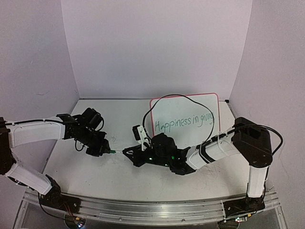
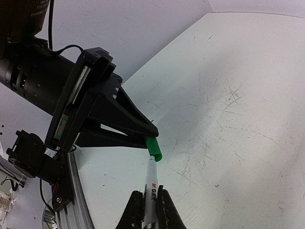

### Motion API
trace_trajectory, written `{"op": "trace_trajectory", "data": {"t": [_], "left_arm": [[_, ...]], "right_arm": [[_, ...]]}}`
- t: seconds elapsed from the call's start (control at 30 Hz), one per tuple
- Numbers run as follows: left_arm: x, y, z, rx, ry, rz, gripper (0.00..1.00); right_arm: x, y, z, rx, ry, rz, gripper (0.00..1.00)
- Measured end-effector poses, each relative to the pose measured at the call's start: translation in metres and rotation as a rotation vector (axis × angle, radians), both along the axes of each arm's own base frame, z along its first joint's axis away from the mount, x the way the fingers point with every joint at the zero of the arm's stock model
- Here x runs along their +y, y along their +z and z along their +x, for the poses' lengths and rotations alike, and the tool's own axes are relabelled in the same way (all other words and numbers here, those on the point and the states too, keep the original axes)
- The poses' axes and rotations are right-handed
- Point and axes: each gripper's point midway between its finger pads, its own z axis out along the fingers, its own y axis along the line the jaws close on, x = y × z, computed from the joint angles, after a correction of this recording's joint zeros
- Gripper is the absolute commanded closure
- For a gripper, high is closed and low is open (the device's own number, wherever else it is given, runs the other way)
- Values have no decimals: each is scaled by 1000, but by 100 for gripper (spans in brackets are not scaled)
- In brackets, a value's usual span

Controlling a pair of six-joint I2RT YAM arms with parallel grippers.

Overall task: Write a sentence on the whiteboard
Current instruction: Insert the whiteboard marker without the cap into the pen cap.

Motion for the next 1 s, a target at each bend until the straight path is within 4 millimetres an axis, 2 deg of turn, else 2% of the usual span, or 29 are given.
{"op": "trace_trajectory", "data": {"t": [1.0], "left_arm": [[-2,2,2,-16,7,-18,100]], "right_arm": [[-3,-2,2,2,-19,1,100]]}}
